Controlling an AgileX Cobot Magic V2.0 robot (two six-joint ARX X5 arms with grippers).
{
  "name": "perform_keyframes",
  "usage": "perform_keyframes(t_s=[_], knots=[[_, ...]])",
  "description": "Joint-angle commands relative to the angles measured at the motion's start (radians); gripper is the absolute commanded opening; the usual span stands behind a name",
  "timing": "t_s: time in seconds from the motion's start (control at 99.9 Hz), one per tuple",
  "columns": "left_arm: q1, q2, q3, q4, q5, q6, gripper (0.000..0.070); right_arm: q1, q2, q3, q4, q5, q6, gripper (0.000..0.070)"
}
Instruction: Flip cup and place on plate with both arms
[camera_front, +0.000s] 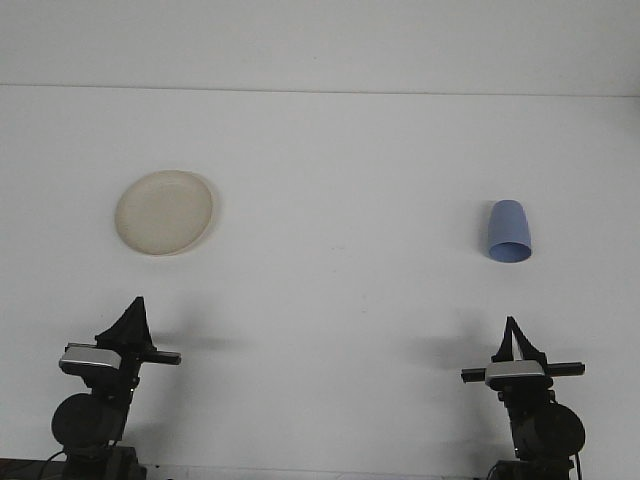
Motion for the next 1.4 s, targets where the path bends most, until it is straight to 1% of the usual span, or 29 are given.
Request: perform_keyframes(t_s=[0.0,0.64,0.78,0.84,0.9,0.961,1.081,1.111,1.161,1.211,1.301,1.391], knots=[[0.000,0.000,-0.020,0.014,-0.006,-0.002,0.0014,0.000,0.000,-0.002,0.010,-0.001,0.010,0.0000],[0.000,0.000,-0.020,0.014,-0.006,-0.002,0.0014,0.000,0.000,-0.002,0.010,-0.001,0.010,0.0000],[0.000,0.000,-0.020,0.014,-0.006,-0.002,0.0014,0.001,0.000,-0.002,0.011,-0.005,0.022,0.0000],[0.000,0.000,-0.020,0.014,-0.006,-0.002,0.0014,0.001,0.000,-0.002,0.015,-0.010,0.071,0.0000],[0.000,0.000,-0.020,0.014,-0.006,-0.002,0.0014,0.001,0.000,-0.002,0.022,-0.026,0.148,0.0000],[0.000,0.000,-0.020,0.014,-0.006,-0.002,0.0014,0.001,0.000,-0.002,0.028,-0.035,0.255,0.0000],[0.000,0.000,-0.020,0.014,-0.006,-0.002,0.0014,0.000,0.000,-0.002,0.060,-0.032,0.519,0.0000],[0.000,0.000,-0.020,0.014,-0.006,-0.002,0.0014,0.000,0.000,0.000,0.074,-0.031,0.575,0.0000],[0.000,0.000,-0.020,0.014,-0.006,-0.002,0.0014,0.000,0.000,0.017,0.076,-0.044,0.643,0.0000],[0.000,0.000,-0.020,0.014,-0.006,-0.002,0.0014,0.000,0.003,0.049,0.058,-0.047,0.679,0.0000],[0.000,0.000,-0.020,0.014,-0.006,-0.002,0.0014,0.000,0.040,0.137,0.012,-0.044,0.686,0.0000],[0.000,0.000,-0.020,0.014,-0.006,-0.002,0.0014,0.000,0.123,0.259,-0.056,0.016,0.667,0.0000]])
